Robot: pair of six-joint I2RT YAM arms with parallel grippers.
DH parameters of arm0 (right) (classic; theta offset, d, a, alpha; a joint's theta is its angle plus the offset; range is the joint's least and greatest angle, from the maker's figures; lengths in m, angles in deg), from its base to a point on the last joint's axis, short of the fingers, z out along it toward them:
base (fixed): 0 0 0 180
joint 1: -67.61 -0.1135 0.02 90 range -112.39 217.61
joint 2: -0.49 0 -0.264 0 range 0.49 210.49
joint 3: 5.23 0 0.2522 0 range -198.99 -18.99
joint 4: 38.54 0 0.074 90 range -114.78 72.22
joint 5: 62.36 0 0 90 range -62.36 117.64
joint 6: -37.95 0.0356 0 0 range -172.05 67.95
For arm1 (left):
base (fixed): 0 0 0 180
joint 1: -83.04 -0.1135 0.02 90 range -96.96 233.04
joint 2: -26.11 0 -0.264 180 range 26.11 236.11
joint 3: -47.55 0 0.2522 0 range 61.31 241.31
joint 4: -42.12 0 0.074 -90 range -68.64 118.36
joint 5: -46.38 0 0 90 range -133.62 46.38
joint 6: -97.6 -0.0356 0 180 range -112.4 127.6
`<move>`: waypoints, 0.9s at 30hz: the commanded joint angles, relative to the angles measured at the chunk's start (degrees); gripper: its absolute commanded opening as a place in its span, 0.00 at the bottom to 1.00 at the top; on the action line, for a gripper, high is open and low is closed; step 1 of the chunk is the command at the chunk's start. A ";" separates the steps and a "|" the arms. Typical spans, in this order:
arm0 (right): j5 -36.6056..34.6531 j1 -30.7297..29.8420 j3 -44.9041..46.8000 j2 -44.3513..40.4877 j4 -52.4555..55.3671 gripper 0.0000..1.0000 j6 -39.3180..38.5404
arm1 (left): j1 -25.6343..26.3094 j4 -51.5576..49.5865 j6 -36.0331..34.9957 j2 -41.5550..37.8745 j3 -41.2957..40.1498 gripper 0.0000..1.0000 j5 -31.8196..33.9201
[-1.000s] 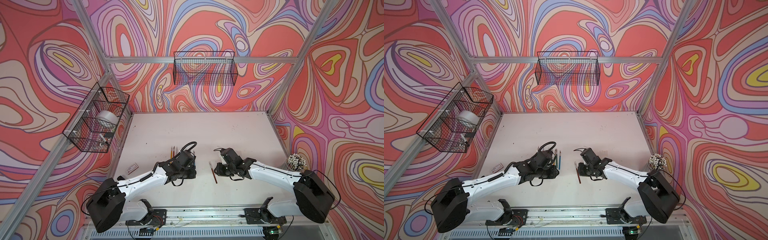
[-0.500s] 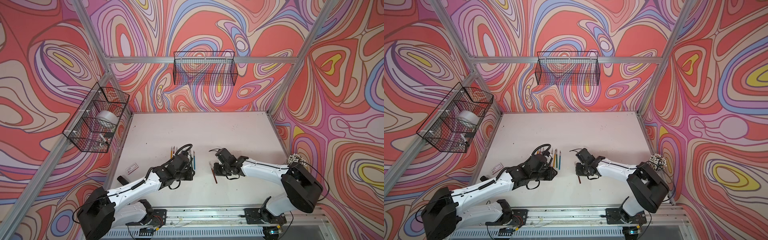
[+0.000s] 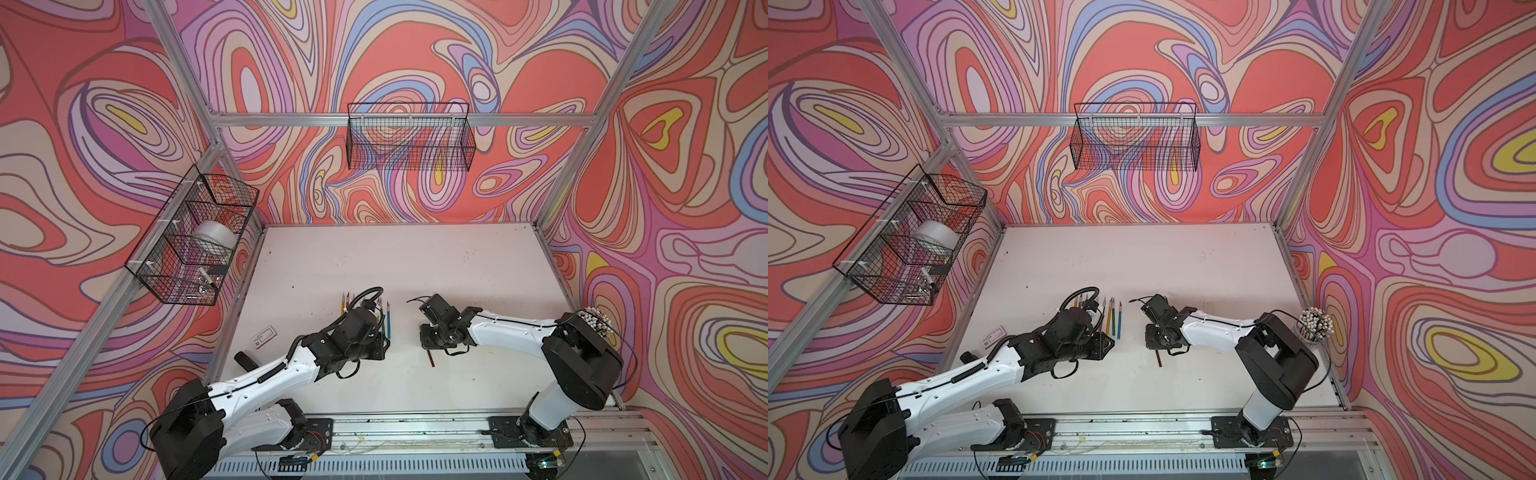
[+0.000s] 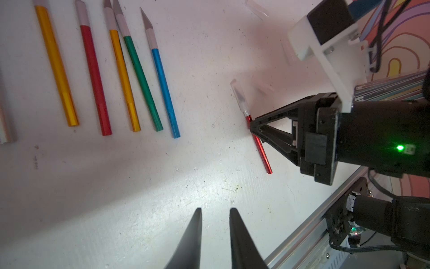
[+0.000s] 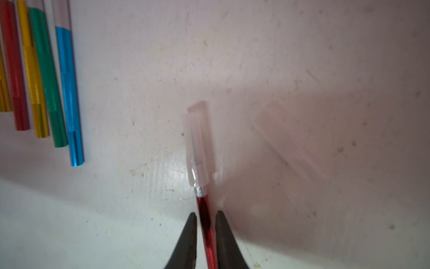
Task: Remove protective caps from carving knives
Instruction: Pick up the carving knife from the center of the board.
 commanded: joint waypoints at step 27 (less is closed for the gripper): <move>-4.01 -2.58 0.12 -2.27 -1.43 0.06 0.86 | 0.26 13.68 2.87 0.81 -5.34 0.24 -9.13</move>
